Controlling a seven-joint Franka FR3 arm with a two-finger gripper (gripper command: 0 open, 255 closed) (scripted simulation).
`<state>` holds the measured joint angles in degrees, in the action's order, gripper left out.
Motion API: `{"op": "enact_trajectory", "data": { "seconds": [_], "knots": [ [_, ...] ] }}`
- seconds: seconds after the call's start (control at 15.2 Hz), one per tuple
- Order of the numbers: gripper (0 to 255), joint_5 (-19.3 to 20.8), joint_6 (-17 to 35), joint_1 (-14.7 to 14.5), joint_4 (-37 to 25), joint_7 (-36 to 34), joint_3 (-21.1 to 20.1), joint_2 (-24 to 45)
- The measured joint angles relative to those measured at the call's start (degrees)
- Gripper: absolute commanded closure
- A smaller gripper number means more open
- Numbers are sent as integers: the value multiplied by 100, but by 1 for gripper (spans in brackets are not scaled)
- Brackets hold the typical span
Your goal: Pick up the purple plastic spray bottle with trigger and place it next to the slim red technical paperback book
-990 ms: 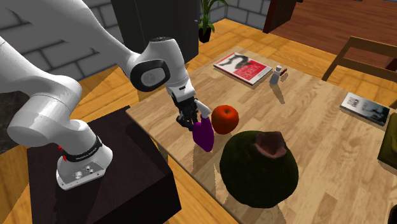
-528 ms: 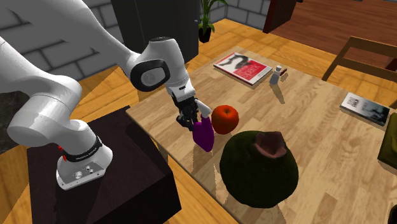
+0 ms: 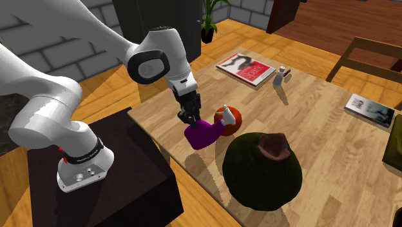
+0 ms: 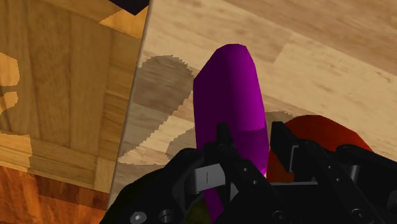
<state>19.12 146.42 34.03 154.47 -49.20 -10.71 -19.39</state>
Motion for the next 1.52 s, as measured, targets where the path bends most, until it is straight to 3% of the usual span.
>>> {"op": "enact_trajectory", "data": {
  "seconds": [1.52],
  "knots": [
    [255, -643, -1934, -339, -1025, 782, 250, -968]
  ]
}}
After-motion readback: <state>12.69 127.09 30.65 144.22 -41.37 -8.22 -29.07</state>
